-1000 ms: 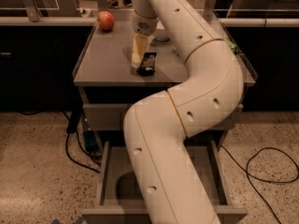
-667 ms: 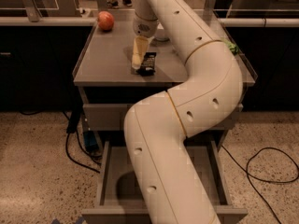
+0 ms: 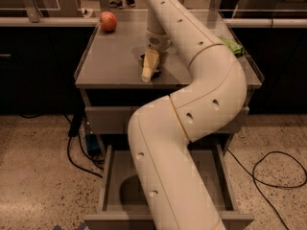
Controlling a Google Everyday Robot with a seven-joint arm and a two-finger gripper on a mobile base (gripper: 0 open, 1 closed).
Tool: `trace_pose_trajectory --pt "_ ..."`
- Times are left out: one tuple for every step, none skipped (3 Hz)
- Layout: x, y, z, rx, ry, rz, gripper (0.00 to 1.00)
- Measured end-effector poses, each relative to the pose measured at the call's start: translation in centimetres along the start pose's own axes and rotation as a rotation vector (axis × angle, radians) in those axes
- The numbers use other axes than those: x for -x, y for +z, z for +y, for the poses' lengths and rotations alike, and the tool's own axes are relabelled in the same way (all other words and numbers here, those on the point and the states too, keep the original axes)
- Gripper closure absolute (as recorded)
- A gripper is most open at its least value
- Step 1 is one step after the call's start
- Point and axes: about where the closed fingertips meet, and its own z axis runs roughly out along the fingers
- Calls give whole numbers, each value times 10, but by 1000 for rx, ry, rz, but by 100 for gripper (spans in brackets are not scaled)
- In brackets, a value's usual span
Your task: Place rxbar chocolate into middle drawer
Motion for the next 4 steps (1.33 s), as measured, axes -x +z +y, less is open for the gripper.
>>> trace_pose_trajectory --pt "2 -1 0 -4 9 -4 19" --pt "4 -6 -2 -8 8 -8 42" --pt "3 -8 1 -9 8 -8 66" --pt "3 -8 1 -9 8 -8 89"
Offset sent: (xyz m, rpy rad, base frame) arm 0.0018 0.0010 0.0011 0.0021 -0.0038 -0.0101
